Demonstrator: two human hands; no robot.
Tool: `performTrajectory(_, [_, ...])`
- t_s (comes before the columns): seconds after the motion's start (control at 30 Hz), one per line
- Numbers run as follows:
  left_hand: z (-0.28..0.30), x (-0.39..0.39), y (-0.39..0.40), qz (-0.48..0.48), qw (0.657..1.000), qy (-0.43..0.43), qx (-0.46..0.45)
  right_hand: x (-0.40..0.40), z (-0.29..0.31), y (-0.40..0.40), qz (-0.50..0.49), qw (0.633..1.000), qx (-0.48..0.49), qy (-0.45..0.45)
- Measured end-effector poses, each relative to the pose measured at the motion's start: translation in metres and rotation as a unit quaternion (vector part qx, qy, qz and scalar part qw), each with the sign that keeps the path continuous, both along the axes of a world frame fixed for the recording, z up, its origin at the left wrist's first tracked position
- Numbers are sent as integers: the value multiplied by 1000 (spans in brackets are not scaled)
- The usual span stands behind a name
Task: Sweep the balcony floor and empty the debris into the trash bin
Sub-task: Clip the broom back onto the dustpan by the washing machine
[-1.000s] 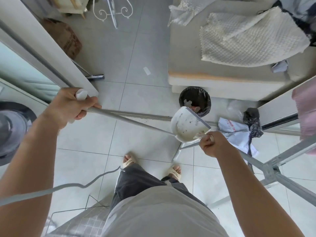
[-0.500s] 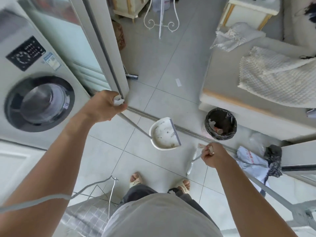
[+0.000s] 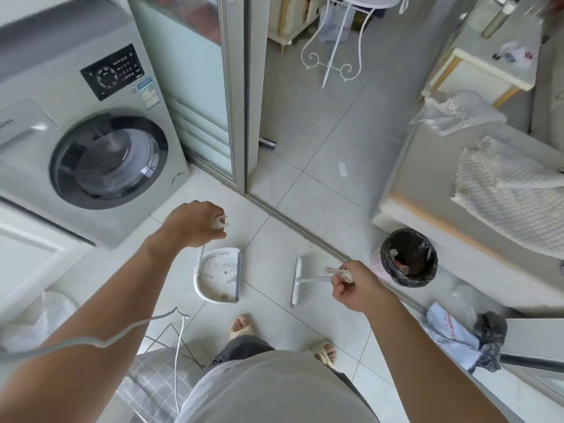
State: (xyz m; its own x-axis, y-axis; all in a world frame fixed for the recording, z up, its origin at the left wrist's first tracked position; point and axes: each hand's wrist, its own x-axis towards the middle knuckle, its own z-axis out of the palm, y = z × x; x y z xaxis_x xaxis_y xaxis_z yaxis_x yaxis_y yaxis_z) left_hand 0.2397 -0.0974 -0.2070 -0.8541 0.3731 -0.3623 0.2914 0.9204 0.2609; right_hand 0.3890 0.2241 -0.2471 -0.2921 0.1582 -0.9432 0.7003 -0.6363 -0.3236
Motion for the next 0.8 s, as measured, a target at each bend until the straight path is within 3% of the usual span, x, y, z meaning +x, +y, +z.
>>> performTrajectory(0.17, [-35,6,-26,26,999,-25,-36,-25,6,-32,87,996,1,9])
performTrajectory(0.33, [-57,17,-42,115,990,-53,-66,-53,15,-51,173,985,8,24])
performTrajectory(0.57, [-60,29,-50,255,946,32,-199,-100,1,-67,259,965,-2,25])
performTrajectory(0.7, [-70,43,-48,380,901,33,-205,-125,-11,-68,290,957,-29,10])
performTrajectory(0.8, [-76,46,-45,406,899,36,-159,-144,-19,-59,319,946,-51,-8])
